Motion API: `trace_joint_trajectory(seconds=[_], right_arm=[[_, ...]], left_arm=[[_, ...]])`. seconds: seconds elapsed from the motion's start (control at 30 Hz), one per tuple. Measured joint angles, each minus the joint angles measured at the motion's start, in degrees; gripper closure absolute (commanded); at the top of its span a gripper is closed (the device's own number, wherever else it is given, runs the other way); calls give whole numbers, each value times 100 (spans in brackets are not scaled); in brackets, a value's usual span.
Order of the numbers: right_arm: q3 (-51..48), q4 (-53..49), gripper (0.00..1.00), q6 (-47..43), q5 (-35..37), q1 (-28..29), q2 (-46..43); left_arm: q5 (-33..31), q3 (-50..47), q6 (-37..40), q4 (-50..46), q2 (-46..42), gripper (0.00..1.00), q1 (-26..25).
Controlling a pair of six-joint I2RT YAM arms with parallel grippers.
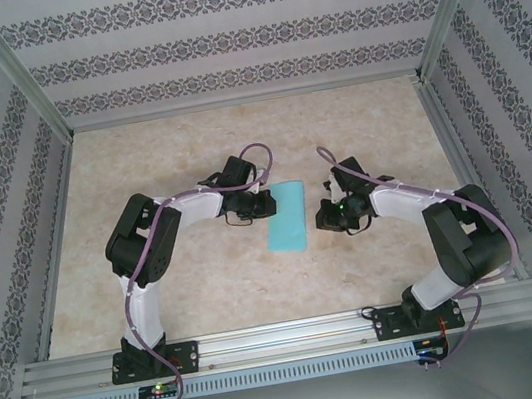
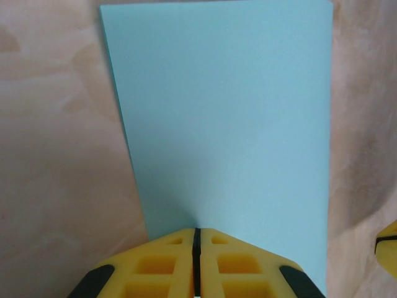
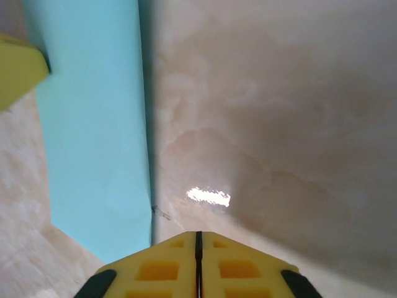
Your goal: Fold a paper plane with a square sheet of paper (pick it up from the middle)
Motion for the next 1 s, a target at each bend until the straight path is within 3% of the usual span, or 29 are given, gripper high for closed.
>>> trace_joint_trajectory(seconds=[0.47,1.0], right_arm=[[1215,520,65,61,-348,-46,1226],[1633,120,63,-350,-39,-48,1661]], left_arm=[[0,4,15,-7,0,89,0],[2,4,59,-7,0,89,0]])
